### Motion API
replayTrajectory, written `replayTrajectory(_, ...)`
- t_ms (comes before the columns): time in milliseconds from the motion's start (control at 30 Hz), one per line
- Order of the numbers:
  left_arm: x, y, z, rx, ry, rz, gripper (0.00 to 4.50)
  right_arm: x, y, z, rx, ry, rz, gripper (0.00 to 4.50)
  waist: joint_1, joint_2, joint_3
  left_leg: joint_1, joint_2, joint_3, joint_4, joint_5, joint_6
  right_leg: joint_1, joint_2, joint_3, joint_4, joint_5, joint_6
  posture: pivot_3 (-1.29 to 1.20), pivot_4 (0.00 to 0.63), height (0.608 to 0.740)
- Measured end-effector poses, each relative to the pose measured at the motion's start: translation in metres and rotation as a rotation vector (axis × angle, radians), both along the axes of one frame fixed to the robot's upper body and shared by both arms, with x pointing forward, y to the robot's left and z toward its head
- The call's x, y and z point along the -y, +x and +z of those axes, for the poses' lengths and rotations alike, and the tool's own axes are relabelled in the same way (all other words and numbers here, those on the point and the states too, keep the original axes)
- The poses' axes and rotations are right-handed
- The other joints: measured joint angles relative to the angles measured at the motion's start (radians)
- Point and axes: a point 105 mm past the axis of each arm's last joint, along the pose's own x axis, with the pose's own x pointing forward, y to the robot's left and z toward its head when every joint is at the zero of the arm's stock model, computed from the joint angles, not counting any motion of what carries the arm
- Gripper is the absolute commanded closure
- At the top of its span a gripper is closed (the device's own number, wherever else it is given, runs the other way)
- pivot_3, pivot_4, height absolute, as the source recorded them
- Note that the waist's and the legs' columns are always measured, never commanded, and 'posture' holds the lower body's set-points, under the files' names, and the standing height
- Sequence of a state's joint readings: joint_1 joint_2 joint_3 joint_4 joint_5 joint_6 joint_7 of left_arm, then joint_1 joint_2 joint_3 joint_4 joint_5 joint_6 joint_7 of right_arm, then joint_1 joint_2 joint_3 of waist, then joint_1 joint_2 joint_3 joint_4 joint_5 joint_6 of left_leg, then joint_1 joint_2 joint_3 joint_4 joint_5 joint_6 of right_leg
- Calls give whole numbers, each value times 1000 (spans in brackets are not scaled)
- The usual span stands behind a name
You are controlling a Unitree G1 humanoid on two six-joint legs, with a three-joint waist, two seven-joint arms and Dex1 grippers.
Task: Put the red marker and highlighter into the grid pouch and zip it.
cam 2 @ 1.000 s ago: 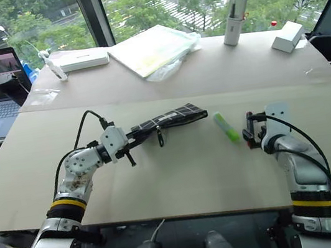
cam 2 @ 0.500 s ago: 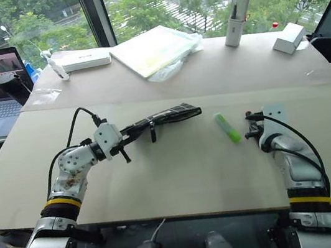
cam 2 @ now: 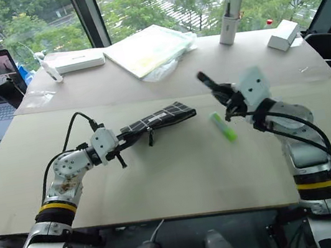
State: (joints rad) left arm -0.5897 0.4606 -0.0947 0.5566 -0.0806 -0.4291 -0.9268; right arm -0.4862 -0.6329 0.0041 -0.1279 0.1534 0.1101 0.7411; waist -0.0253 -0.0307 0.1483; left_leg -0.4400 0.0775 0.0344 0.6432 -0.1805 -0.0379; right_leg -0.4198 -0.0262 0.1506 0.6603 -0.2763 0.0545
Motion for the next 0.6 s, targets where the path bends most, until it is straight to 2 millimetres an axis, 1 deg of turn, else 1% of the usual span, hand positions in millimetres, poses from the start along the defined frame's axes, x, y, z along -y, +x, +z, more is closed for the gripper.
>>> replayTrajectory(33,0,0,0,-1,0,0,4500,-7,-3,-6,6,-61,38,3949,3,0,0,0,0,0,0,0,0,0,0,0,0,0,0,0,150,736)
replayTrajectory(100,0,0,-1,-7,0,3,4500,-18,-7,-24,27,-205,108,3949,12,0,0,0,-1,1,1,0,0,0,-1,0,0,0,0,0,150,736)
replayTrajectory(133,0,1,-1,-11,0,5,4500,-21,-7,-32,36,-256,125,3949,14,0,0,0,-1,1,2,0,0,0,-1,0,0,0,0,0,150,736)
replayTrajectory(200,0,0,0,-10,-1,3,4500,-17,-2,-41,66,-331,120,3949,16,0,0,0,-1,1,2,0,0,0,-1,0,0,0,0,0,150,736)
replayTrajectory(267,2,0,2,-3,-2,-2,4500,-9,5,-44,97,-394,94,3949,14,0,0,0,-1,1,1,0,0,-1,-1,0,1,0,0,0,150,736)
replayTrajectory(400,4,-1,3,3,-5,-7,4500,-4,12,-44,132,-427,71,3949,12,0,0,0,-1,1,1,0,0,-1,-1,0,1,0,0,0,150,736)
replayTrajectory(600,4,0,3,-3,-5,-5,4500,5,17,-57,110,-494,48,3949,12,0,0,0,-1,1,1,0,0,-1,-1,0,1,0,0,0,150,736)
